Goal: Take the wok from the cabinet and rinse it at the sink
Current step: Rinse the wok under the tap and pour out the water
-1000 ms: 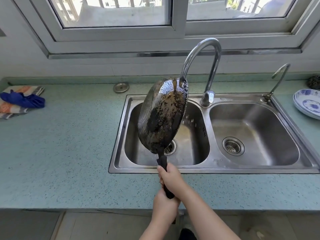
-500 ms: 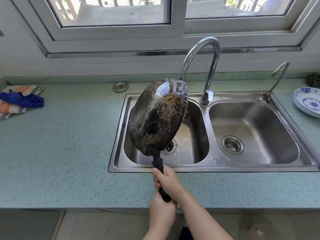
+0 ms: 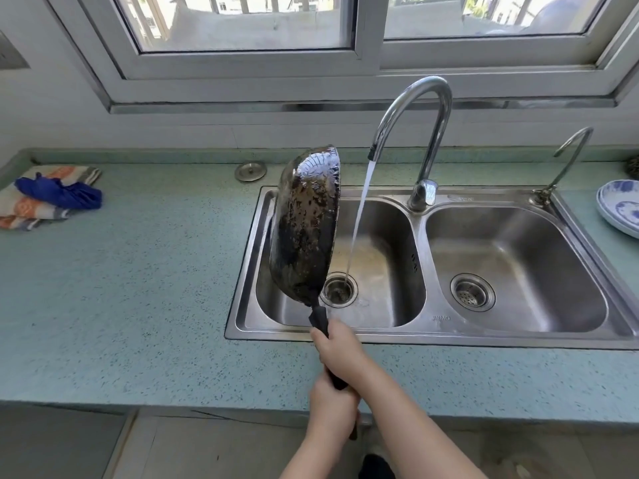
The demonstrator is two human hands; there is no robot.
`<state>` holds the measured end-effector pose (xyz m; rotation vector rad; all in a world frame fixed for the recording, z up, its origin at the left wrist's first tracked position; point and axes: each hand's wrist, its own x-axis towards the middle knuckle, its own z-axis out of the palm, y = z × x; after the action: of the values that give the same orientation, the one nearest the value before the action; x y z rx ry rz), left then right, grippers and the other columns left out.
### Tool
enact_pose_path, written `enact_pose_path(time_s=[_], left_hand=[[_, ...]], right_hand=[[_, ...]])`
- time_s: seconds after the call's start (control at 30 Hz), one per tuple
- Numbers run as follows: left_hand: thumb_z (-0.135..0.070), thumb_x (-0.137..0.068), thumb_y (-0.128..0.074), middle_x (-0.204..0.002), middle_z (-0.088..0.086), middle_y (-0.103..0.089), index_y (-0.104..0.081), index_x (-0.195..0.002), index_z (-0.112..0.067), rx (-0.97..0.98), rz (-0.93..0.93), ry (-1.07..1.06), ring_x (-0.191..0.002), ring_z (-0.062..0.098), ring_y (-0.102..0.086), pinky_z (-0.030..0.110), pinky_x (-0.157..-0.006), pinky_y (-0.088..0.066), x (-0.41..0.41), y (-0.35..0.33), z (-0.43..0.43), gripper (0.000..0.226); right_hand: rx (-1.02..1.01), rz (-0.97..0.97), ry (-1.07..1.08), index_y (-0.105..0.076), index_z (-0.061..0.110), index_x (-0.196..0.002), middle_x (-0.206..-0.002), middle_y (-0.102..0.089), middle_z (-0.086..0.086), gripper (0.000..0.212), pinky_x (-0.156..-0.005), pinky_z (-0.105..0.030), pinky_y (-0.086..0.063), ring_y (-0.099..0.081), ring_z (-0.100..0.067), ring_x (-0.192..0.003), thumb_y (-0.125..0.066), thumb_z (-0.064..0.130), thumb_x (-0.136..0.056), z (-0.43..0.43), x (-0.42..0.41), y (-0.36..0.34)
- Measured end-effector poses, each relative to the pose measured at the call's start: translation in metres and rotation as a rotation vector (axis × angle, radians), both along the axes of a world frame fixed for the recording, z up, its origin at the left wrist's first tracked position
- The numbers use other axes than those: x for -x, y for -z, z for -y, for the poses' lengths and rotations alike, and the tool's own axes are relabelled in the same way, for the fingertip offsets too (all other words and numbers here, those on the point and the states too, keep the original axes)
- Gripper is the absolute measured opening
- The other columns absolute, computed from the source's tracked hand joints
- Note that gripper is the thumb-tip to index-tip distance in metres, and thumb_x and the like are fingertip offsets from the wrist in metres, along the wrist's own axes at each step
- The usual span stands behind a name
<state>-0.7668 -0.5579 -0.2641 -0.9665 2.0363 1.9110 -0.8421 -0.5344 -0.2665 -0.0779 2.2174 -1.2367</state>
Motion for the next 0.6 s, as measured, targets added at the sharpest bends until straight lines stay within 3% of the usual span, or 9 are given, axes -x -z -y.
enact_pose_path(time_s=[0.13, 0.2, 0.43, 0.6], left_hand=[[-0.012, -0.066, -0.052, -0.029, -0.004, -0.048, -0.052, -0.064, -0.01, -0.135, 0.028, 0.014, -0.024, 0.009, -0.04, 0.016, -0.031, -0.028, 0.003, -0.004, -0.01, 0.002], [-0.015, -0.059, -0.048, -0.031, -0.001, -0.046, -0.052, -0.064, -0.006, -0.199, 0.043, 0.041, -0.025, 0.013, -0.039, 0.017, -0.034, -0.028, 0.002, -0.004, -0.013, 0.01], [-0.01, -0.06, -0.044, -0.036, 0.0, -0.039, -0.048, -0.065, -0.008, -0.487, 0.023, 0.11, -0.03, 0.011, -0.034, 0.016, -0.036, -0.028, 0.007, -0.016, -0.024, 0.006], [-0.013, -0.063, -0.047, -0.039, -0.002, -0.035, -0.046, -0.067, -0.009, -0.611, 0.022, 0.105, -0.03, 0.009, -0.031, 0.016, -0.036, -0.027, 0.011, -0.017, -0.029, 0.005]], right_hand=[[-0.147, -0.069, -0.03, -0.047, 0.009, -0.09, -0.086, -0.054, -0.011, 0.016, -0.066, -0.026, -0.033, -0.048, -0.022, -0.08, -0.042, 0.023, -0.095, -0.012, 0.002, -0.015], [-0.205, -0.09, -0.012, -0.047, 0.008, -0.09, -0.083, -0.054, -0.009, 0.015, -0.065, -0.026, -0.033, -0.051, -0.026, -0.082, -0.042, 0.022, -0.095, -0.017, 0.002, -0.02], [-0.37, -0.143, 0.061, -0.053, 0.001, -0.102, -0.111, -0.062, -0.02, 0.02, -0.067, -0.029, -0.038, -0.058, -0.035, -0.096, -0.042, 0.013, -0.092, -0.031, 0.01, -0.032], [-0.418, -0.154, 0.07, -0.052, -0.003, -0.107, -0.114, -0.061, -0.019, 0.024, -0.068, -0.025, -0.034, -0.057, -0.034, -0.105, -0.044, 0.01, -0.089, -0.04, 0.013, -0.035]])
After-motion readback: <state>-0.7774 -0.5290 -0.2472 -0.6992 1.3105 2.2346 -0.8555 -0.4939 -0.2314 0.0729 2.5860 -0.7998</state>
